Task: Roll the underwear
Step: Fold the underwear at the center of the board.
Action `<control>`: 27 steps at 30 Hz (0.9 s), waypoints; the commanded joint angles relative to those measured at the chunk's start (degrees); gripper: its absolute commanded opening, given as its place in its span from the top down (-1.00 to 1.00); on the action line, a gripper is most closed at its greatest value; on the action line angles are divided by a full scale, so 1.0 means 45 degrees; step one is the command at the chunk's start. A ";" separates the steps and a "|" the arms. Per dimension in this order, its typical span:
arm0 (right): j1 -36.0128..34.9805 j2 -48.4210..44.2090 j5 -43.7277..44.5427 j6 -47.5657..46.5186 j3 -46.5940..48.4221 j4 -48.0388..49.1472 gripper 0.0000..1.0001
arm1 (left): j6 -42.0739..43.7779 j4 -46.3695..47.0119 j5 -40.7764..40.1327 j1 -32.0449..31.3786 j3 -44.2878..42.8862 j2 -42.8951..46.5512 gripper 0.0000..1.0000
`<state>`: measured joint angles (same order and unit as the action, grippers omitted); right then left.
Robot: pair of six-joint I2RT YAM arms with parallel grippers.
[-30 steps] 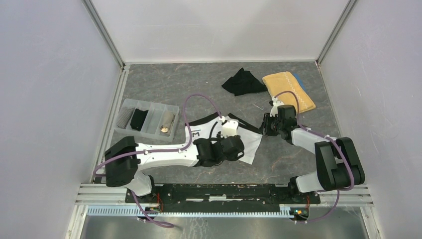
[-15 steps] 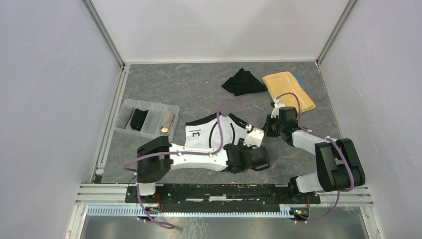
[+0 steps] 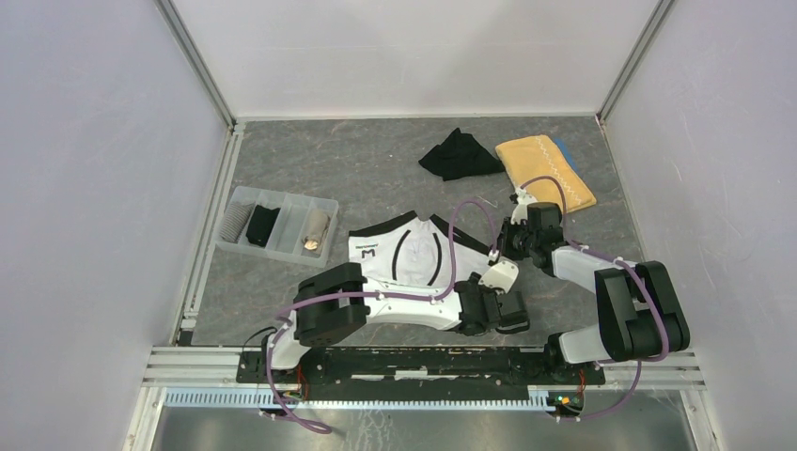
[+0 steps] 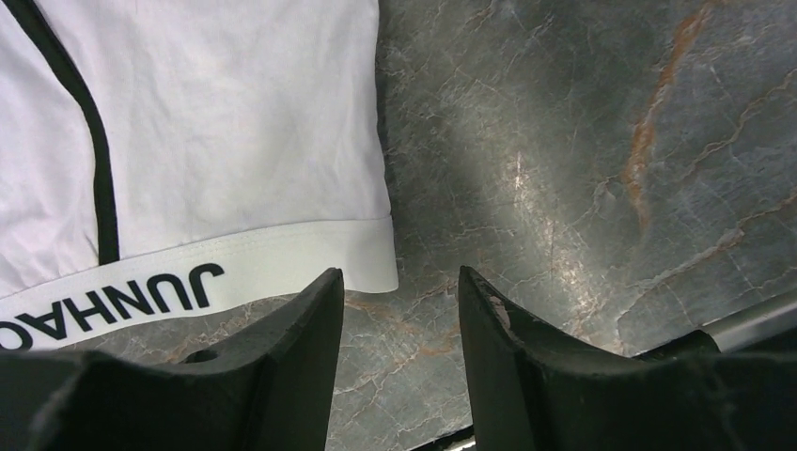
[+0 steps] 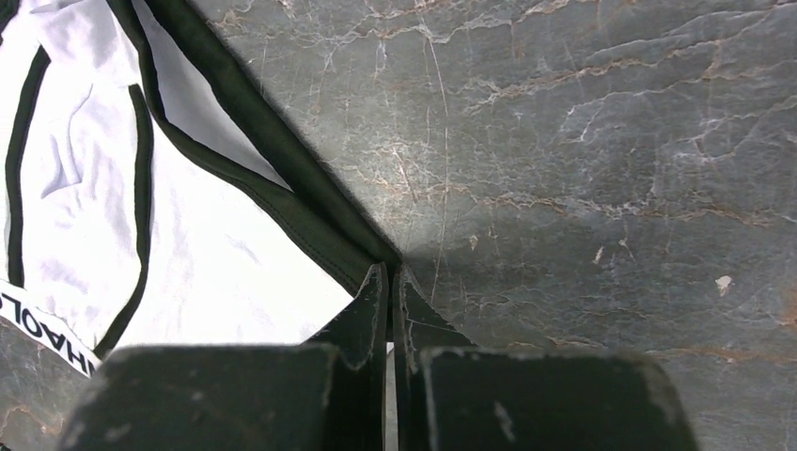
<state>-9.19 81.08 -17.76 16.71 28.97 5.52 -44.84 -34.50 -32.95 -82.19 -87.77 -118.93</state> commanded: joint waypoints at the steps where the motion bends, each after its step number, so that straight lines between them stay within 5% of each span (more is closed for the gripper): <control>1: 0.0048 -0.0039 -0.0237 -0.0002 -0.0266 -0.0250 1.00 | 0.0608 -0.0147 -0.0449 0.0004 -0.0589 -0.0317 -0.09; 14: 0.0044 -0.0288 -0.0258 -0.0110 -0.0186 -0.0504 1.00 | 0.0667 -0.0152 -0.0311 0.0194 -0.0518 -0.1047 0.08; 27: 0.0065 -0.1110 0.0226 0.0414 -0.0362 -0.0662 1.00 | 0.0532 -0.0727 -0.0238 0.0182 -0.0267 -0.1328 0.89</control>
<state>-9.19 79.35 -18.72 16.75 28.49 3.25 -43.16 -34.87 -33.39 -81.65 -89.10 -122.39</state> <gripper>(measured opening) 0.010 0.113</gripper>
